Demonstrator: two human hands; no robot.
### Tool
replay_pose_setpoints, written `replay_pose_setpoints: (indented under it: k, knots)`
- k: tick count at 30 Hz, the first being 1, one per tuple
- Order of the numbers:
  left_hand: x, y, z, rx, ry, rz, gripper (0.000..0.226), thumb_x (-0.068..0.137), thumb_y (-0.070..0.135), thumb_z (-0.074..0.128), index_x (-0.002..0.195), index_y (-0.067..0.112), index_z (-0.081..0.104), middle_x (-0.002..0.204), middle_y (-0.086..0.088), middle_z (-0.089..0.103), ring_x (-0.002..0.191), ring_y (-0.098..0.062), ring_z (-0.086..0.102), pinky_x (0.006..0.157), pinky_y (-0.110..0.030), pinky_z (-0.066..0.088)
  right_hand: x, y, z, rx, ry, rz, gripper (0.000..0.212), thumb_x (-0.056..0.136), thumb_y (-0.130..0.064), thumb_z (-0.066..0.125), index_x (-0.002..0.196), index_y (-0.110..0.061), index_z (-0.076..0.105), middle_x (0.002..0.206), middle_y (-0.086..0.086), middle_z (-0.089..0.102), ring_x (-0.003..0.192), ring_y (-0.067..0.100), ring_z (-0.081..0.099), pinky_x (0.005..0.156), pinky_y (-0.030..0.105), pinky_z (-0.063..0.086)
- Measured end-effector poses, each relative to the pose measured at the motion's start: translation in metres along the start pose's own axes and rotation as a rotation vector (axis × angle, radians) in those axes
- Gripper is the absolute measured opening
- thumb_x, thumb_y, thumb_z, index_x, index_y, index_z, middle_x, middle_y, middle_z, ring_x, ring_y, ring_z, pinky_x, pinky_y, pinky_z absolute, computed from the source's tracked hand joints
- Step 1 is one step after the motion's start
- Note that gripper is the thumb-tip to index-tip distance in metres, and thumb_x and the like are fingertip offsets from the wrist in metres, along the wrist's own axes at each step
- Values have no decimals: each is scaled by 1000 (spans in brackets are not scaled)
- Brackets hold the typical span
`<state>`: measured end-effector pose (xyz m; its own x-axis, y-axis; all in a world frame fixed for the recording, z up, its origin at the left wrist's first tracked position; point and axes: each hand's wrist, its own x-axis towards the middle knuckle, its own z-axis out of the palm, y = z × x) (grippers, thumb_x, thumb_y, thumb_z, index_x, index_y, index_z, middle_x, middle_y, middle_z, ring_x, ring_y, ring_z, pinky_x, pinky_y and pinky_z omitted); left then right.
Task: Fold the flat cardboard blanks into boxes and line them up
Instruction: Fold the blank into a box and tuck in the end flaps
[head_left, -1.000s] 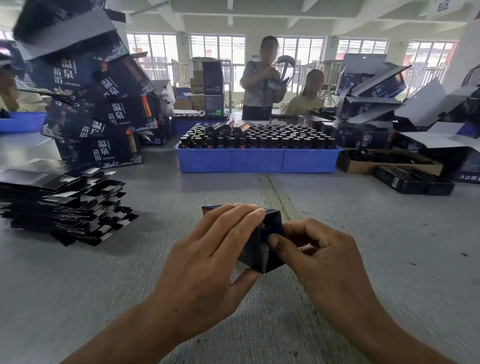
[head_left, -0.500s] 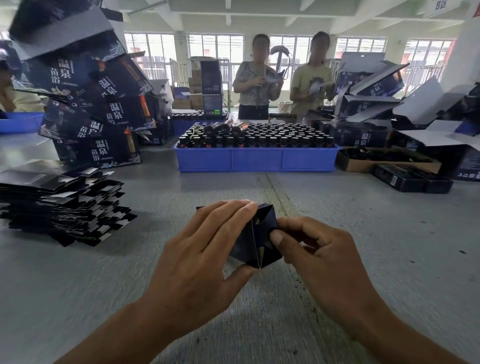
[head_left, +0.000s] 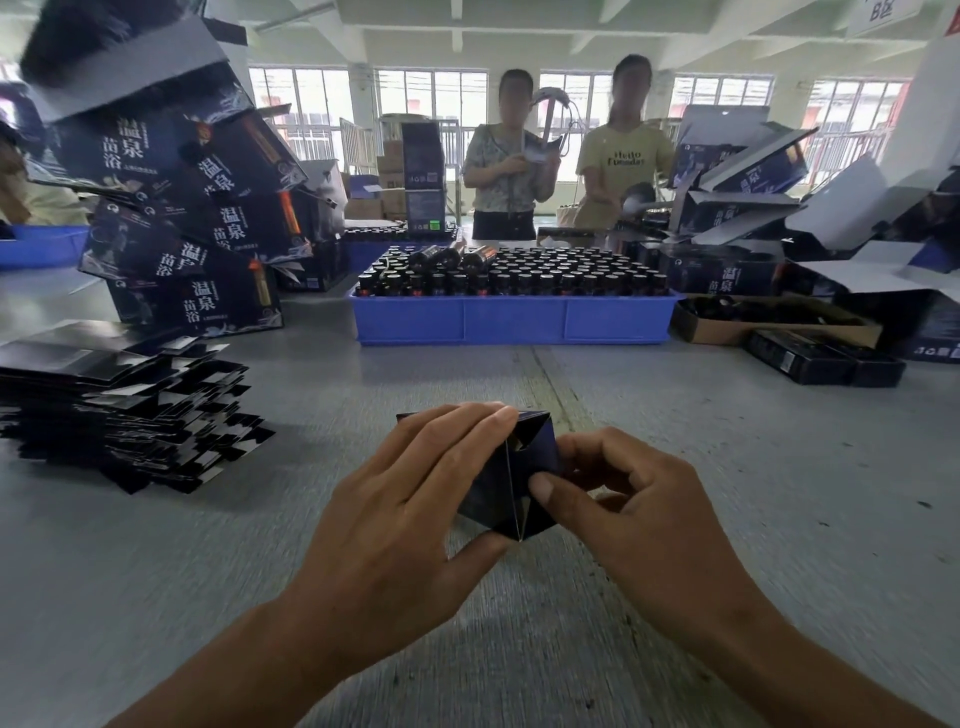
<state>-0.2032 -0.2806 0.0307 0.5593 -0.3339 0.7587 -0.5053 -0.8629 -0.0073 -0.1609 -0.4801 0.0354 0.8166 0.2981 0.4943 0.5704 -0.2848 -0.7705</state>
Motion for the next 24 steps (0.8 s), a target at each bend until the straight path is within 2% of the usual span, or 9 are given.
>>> replay_pose_setpoints:
  k: [5,10,13,16,20,24]
  knots:
    - [3,5,3,25,17,53,73,86,43,67,146,12,40,143,-4,54,133,-21,50,107,-35,47,-3,-2,5,-44,133,-33,7,78,-41,70,83,-37,66,86,-25,69,81,0,67,71,11,51]
    - [3,3,-3,-54,-2,-56,76,84,46,62,148,15,35,144,6,43,132,-13,45,113,-13,29,0,-3,-2,87,39,4,6,80,-41,71,87,-40,70,88,-22,72,86,3,69,66,19,54]
    - [1,1,-4,-63,5,-65,77,83,46,62,148,14,36,145,5,42,132,-12,43,113,-9,25,1,-3,-4,120,-7,9,11,82,-38,71,91,-43,69,89,-21,73,87,4,70,71,26,56]
    - [0,2,-3,-6,-3,-67,82,82,49,60,150,14,31,147,3,39,132,-14,43,112,-13,26,0,-3,-3,111,1,0,6,82,-37,71,87,-39,70,88,-21,73,86,4,70,68,24,55]
    - [2,4,-2,28,-16,-96,93,78,50,73,151,9,33,147,2,38,131,-15,43,106,-25,35,-1,-6,-3,107,-11,-22,6,85,-34,68,88,-39,70,88,-20,73,82,4,70,68,18,56]
    - [2,2,0,-16,2,-116,91,76,41,77,149,9,34,145,1,44,132,-16,42,111,-20,30,-2,-7,-3,152,-6,-24,9,87,-30,71,93,-37,72,88,-17,74,80,4,70,68,16,55]
